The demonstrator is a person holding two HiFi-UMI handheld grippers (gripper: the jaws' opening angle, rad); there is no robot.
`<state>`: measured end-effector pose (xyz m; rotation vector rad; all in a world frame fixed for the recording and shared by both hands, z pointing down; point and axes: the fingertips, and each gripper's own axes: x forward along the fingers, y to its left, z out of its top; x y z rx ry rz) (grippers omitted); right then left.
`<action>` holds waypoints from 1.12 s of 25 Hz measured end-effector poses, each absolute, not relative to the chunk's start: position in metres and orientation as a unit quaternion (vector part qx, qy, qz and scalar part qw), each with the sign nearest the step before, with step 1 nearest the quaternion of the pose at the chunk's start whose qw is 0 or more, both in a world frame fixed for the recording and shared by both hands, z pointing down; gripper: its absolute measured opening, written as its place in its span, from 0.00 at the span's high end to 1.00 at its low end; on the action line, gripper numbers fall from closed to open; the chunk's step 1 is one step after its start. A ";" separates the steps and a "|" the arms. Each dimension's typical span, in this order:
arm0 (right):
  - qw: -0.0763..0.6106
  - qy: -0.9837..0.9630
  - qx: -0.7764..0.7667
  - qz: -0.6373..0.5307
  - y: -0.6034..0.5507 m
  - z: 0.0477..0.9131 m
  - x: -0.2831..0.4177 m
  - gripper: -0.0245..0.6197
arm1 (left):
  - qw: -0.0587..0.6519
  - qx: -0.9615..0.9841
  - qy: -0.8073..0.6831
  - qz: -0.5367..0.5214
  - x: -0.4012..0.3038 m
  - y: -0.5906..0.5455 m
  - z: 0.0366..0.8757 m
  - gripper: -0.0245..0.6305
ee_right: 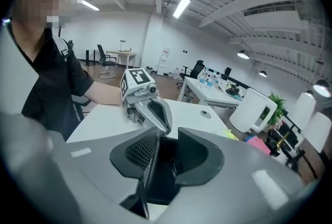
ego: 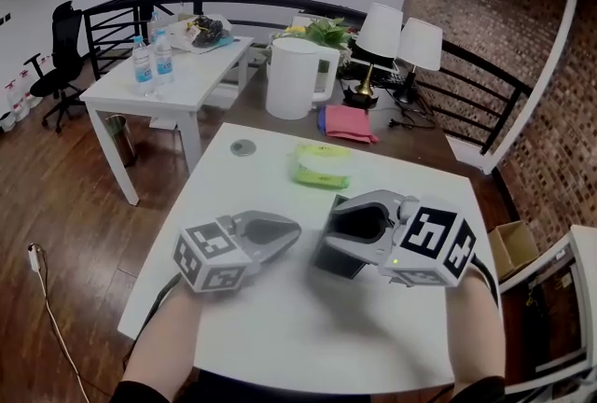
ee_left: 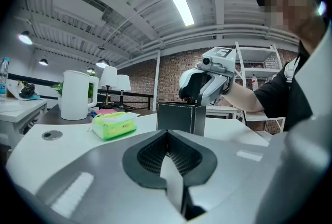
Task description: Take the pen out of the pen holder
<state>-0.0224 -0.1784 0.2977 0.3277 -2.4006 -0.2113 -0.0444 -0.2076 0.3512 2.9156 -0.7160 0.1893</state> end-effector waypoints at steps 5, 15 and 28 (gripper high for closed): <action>0.351 -0.926 0.115 -0.077 -0.175 0.299 -0.021 0.78 | 0.066 0.967 -0.237 0.063 -0.045 -0.207 0.351 0.96; 0.326 -0.933 0.114 -0.103 -0.175 0.292 -0.024 0.85 | 0.067 0.967 -0.236 0.064 -0.044 -0.208 0.351 0.96; 0.089 -0.963 0.240 -0.090 -0.187 0.160 0.036 0.86 | 0.069 0.967 -0.235 0.069 -0.045 -0.208 0.353 0.96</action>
